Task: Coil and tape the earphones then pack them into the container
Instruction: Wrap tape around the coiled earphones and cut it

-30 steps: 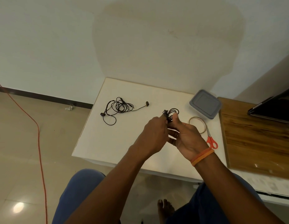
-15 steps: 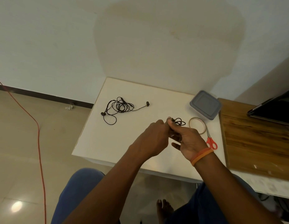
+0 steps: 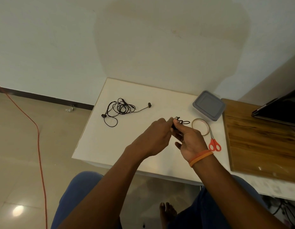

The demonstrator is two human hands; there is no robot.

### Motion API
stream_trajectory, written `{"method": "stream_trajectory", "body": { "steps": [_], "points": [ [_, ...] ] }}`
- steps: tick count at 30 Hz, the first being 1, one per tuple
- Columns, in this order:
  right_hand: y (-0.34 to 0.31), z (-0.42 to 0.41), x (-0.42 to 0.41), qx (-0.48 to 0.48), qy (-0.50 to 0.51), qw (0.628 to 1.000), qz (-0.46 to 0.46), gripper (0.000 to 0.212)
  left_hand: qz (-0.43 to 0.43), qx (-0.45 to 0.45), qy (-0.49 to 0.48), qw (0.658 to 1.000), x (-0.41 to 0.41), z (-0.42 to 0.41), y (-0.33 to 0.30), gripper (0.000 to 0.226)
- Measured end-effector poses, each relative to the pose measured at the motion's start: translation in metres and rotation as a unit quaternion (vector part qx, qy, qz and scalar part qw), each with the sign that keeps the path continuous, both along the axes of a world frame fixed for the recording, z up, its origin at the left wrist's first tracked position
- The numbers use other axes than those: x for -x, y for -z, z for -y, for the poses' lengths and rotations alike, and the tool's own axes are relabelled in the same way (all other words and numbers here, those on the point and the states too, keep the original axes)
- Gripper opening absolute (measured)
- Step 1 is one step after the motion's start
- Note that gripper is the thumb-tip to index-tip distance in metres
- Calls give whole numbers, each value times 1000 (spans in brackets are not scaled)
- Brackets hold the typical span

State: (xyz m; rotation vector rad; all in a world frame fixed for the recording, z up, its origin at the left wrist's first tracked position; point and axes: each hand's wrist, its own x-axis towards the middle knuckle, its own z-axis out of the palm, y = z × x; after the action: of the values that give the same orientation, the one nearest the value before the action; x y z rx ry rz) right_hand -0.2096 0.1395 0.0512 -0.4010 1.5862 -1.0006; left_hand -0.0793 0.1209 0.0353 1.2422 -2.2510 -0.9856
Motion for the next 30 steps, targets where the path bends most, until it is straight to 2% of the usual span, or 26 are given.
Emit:
{"method": "stream_trajectory", "body": {
  "steps": [8, 17, 25, 30],
  "points": [
    [-3, 2, 1, -15, 4, 1000, 19, 17, 38, 86, -24, 995, 1, -5, 0, 44],
    [-5, 0, -2, -8, 24, 998, 54, 14, -48, 94, -39, 994, 2, -1, 3, 16],
    [-2, -1, -3, -17, 29, 992, 124, 19, -29, 129, -98, 986, 9, -4, 6, 38],
    [-2, 1, -2, -29, 49, 990, 127, 22, -18, 96, -83, 992, 13, -12, 8, 53]
  ]
}}
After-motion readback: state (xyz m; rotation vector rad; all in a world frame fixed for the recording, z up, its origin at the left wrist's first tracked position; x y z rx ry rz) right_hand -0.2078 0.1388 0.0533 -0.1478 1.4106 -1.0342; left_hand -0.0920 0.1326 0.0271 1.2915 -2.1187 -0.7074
